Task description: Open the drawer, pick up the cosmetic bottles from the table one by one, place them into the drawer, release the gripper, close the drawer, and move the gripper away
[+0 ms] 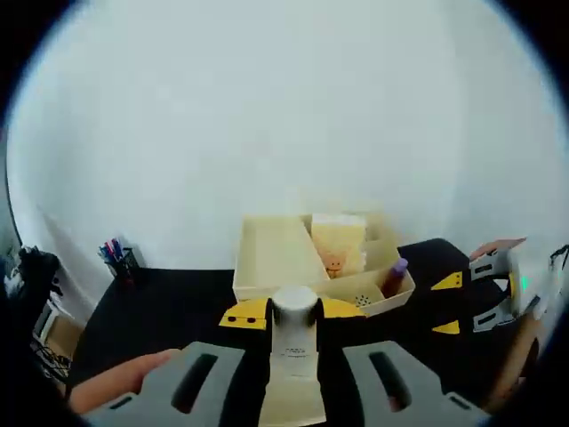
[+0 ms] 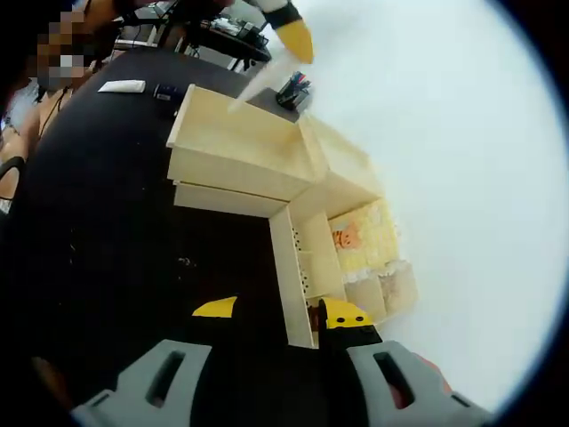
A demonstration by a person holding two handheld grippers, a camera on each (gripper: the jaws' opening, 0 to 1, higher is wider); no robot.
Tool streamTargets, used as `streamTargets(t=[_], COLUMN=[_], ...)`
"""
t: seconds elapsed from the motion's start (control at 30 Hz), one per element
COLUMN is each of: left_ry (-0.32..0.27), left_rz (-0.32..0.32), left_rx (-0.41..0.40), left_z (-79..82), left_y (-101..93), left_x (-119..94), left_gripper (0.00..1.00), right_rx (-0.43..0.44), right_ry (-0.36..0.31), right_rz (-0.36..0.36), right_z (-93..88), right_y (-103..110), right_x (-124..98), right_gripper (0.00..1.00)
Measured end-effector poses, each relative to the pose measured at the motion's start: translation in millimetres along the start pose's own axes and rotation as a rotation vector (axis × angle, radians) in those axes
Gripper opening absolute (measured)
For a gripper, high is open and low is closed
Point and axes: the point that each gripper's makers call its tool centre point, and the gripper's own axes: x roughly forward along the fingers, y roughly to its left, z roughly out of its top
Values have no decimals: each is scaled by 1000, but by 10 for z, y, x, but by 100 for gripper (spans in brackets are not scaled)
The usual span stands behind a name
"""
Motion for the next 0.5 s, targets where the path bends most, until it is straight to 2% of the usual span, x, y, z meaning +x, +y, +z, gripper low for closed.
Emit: streamTargets(t=[0.13, 0.27, 0.5], left_ry=[-15, 0, 50], left_rz=[37, 54, 108], left_rx=[5, 0, 29], left_z=[14, -77, -437], left_y=[153, 272, 436], left_x=[-260, -504, -1027], left_gripper=[14, 14, 14], right_rx=[4, 5, 0], right_ry=[1, 2, 4], right_rz=[-3, -5, -7], right_z=[-13, -13, 22], right_y=[3, 3, 21], right_x=[-8, -16, -26], right_gripper=[31, 31, 31])
